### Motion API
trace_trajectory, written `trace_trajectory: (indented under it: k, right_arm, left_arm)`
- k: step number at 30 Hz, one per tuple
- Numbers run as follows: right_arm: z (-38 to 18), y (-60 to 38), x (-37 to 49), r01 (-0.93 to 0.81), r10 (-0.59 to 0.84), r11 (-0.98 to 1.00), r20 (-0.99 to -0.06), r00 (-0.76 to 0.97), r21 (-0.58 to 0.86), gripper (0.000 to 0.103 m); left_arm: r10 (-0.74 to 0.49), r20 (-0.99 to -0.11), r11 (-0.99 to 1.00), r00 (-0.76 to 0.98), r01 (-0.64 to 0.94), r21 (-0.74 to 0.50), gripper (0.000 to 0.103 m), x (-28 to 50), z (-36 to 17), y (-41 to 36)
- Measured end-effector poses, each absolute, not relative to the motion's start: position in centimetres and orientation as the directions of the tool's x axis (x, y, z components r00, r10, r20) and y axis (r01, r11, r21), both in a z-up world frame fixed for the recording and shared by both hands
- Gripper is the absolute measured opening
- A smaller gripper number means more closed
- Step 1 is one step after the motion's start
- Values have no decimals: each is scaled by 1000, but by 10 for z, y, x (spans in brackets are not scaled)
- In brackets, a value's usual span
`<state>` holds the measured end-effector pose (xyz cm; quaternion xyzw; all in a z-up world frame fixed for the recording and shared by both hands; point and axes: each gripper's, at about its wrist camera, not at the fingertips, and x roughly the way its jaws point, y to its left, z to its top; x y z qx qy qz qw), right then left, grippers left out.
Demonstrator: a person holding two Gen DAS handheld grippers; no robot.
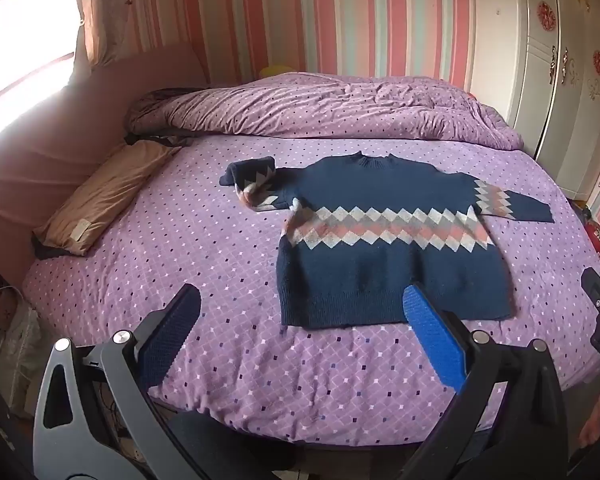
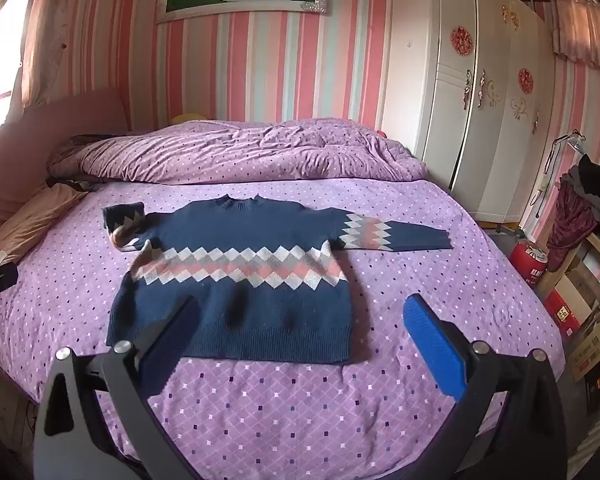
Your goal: Fold small clothes
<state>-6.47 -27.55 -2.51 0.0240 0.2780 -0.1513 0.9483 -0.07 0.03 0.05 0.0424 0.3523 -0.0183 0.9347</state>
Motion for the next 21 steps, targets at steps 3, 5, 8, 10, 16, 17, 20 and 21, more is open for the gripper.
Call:
trace_trajectory:
  k: [3, 5, 8, 10, 16, 17, 20, 21]
  right_arm:
    - [-26, -275, -64, 301, -278, 952, -535, 798, -45, 102]
    - [-27, -274, -65, 301, -279, 952, -534, 798, -48, 102]
    - [-27, -273, -67, 302, -278, 952, -533, 799, -43, 102]
    - [-32, -272, -62, 299, -270, 954, -545, 794, -37, 102]
    - [-28, -272, -66, 303, -273, 952, -546, 792, -36, 102]
    - [-29, -274, -65, 302, -271, 953, -548, 791, -35, 102]
    - [-28, -273, -66, 305, -274, 952, -547, 791, -35, 102]
    - [-28, -274, -65, 303, -273, 952, -547, 791, -36, 102]
  left_arm:
    - [2, -659, 996, 752, 58, 70, 100, -2, 0, 0]
    - [-19, -663, 997, 749, 65, 44, 100, -4, 0, 2]
    - [-27, -669, 998, 743, 60, 25, 100, -7, -1, 2]
    - [-17, -686, 997, 727, 61, 40, 100, 1, -4, 2]
    - [4, -688, 997, 725, 47, 56, 100, 0, -6, 6]
    - [10, -690, 997, 724, 46, 62, 100, 0, -7, 5]
    - [15, -686, 996, 728, 49, 73, 100, 0, -9, 5]
    - [15, -682, 996, 731, 51, 77, 100, 0, -9, 5]
